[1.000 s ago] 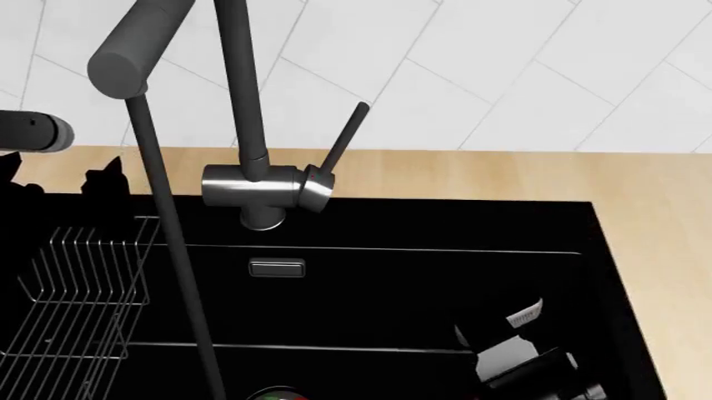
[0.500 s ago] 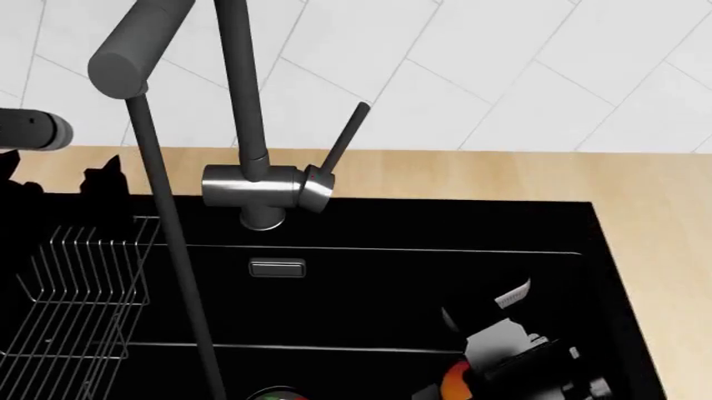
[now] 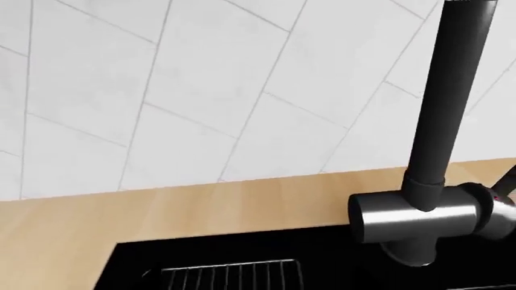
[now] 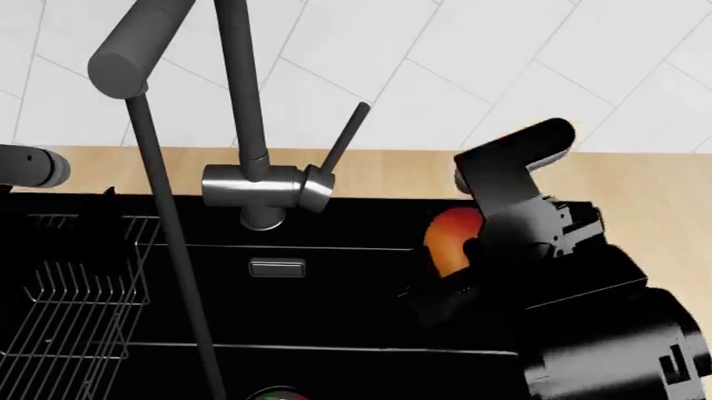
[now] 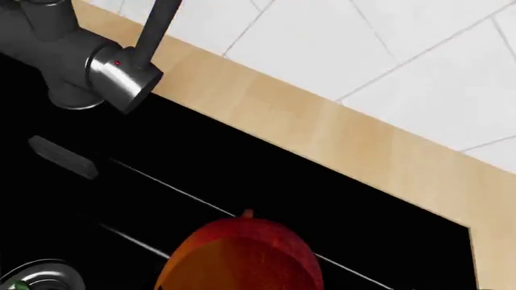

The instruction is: Pick the eggplants and mangos from the sink and place them in one bowl. Place the bell pepper in the other bowl. Then turn off the sink faucet.

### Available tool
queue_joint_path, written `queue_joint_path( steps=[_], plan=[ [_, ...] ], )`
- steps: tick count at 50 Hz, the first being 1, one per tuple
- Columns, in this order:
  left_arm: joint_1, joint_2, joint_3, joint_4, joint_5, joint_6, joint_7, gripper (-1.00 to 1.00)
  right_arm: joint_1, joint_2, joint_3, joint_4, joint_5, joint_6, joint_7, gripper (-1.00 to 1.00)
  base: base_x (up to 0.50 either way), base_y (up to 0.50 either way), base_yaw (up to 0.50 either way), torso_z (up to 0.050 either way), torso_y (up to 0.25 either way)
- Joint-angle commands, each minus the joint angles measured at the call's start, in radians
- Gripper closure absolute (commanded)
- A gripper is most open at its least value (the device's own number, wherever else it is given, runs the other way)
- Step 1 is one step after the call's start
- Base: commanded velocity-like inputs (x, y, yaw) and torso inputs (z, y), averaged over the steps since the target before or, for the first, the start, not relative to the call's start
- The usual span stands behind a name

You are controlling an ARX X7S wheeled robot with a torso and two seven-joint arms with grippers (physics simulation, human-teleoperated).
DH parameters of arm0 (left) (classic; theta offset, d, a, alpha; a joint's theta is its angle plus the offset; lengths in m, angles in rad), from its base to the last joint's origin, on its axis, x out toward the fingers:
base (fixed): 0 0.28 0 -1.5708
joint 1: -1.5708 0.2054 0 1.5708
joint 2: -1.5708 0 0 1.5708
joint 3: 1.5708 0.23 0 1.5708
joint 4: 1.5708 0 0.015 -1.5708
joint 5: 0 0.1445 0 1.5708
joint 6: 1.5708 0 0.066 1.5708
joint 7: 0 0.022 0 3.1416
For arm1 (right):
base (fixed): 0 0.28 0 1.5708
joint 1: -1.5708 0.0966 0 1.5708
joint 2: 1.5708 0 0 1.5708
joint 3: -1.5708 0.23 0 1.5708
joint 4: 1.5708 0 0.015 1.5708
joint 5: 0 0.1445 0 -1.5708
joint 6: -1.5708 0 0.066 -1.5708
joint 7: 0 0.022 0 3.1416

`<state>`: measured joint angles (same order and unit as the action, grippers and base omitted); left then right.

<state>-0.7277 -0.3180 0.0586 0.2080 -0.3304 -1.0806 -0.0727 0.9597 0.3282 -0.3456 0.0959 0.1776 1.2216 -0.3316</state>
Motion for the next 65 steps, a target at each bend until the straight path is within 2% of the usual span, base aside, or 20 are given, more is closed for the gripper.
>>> queue_joint_path(
  steps=[1,3,6,8,9,11,12,13,14,17,21,24,27,33,36,44,50,53,57,65],
  plan=[
    [0.114,-0.024,-0.036,0.290,-0.113,-0.186,0.036,-1.00,0.047,0.008,0.152,-0.169,-0.016,0.022,0.055,1.00,0.00,0.00,0.00,0.000,0.000],
    [0.084,0.001,-0.080,0.349,-0.170,-0.304,0.037,-1.00,0.053,0.007,0.152,-0.171,-0.013,0.025,0.053,1.00,0.00,0.00,0.00,0.000,0.000],
    [0.030,0.017,-0.053,0.370,-0.193,-0.404,0.020,-1.00,0.047,0.007,0.152,-0.176,-0.012,0.028,0.055,1.00,0.00,0.00,0.00,0.000,0.000],
    [0.003,0.062,-0.049,0.379,-0.218,-0.478,0.001,-1.00,0.042,0.012,0.153,-0.189,-0.009,0.038,0.053,1.00,0.00,0.00,0.00,0.000,0.000],
    [0.001,0.048,-0.048,0.383,-0.268,-0.489,-0.025,-1.00,0.040,0.014,0.150,-0.192,-0.008,0.041,0.051,1.00,0.00,0.00,0.00,0.000,0.000],
    [-0.004,-0.016,-0.051,0.376,-0.559,-0.489,-0.194,-1.00,0.044,0.014,0.157,-0.190,-0.009,0.045,0.057,1.00,0.00,0.00,0.00,0.000,0.000],
    [-0.023,-0.010,-0.068,0.313,-0.709,-0.489,-0.344,-1.00,0.049,0.013,0.162,-0.191,-0.008,0.047,0.058,1.00,0.00,0.00,0.00,0.000,0.000],
    [-0.039,-0.021,-0.056,0.298,-0.859,-0.488,-0.436,-1.00,0.050,0.014,0.159,-0.194,-0.007,0.050,0.056,1.00,0.00,0.00,0.00,0.000,0.000],
    [-0.055,-0.023,-0.037,0.275,-0.943,-0.487,-0.491,-1.00,0.051,0.014,0.156,-0.197,-0.007,0.052,0.056,1.00,0.00,0.00,0.00,0.000,0.000],
    [-0.091,-0.033,-0.008,0.234,-1.070,-0.483,-0.581,-1.00,0.043,0.013,0.155,-0.197,-0.007,0.049,0.058,1.00,0.00,0.00,0.00,0.000,0.000],
    [-0.135,-0.015,0.108,0.156,-1.028,-0.456,-0.570,-1.00,0.045,0.016,0.151,-0.203,-0.004,0.051,0.056,1.00,0.00,0.00,0.00,0.000,0.000],
    [-0.182,0.007,0.139,0.060,-1.057,-0.469,-0.576,-1.00,0.050,0.017,0.140,-0.203,-0.004,0.051,0.054,1.00,0.00,0.00,0.00,0.000,0.000],
    [-0.204,0.040,0.136,-0.074,-1.292,-0.475,-0.789,-1.00,0.035,0.017,0.137,-0.195,-0.004,0.038,0.054,1.00,0.00,0.00,0.00,0.000,0.000],
    [-0.189,0.058,0.211,-0.140,-1.334,-0.442,-0.849,-1.00,0.002,0.024,0.133,-0.198,0.001,0.033,0.050,1.00,0.00,0.00,0.00,0.000,0.000],
    [-0.210,0.080,0.228,-0.278,-1.367,-0.412,-0.903,-1.00,0.025,0.032,0.117,-0.215,0.003,0.066,0.045,1.00,0.00,0.00,0.00,0.000,0.000],
    [-0.132,0.089,0.269,-0.338,-1.288,-0.359,-0.845,-1.00,-0.008,0.042,0.111,-0.218,0.006,0.054,0.042,1.00,0.00,0.00,0.00,0.000,0.000],
    [-0.092,0.096,0.267,-0.370,-1.278,-0.310,-0.852,-1.00,-0.018,0.054,0.103,-0.232,0.008,0.055,0.037,1.00,0.00,0.00,0.00,0.000,0.000],
    [-0.051,0.107,0.239,-0.377,-1.300,-0.267,-0.900,-1.00,-0.022,0.059,0.102,-0.235,0.009,0.059,0.037,1.00,0.00,0.00,0.00,0.000,0.000],
    [0.007,0.110,0.267,-0.366,-1.267,-0.255,-0.873,-1.00,-0.024,0.056,0.099,-0.224,0.009,0.052,0.037,1.00,0.00,0.00,0.00,0.000,0.000],
    [0.015,0.117,0.307,-0.416,-1.214,-0.234,-0.831,-1.00,-0.027,0.060,0.096,-0.227,0.013,0.055,0.035,1.00,0.00,0.00,0.00,0.000,0.000]
  ],
)
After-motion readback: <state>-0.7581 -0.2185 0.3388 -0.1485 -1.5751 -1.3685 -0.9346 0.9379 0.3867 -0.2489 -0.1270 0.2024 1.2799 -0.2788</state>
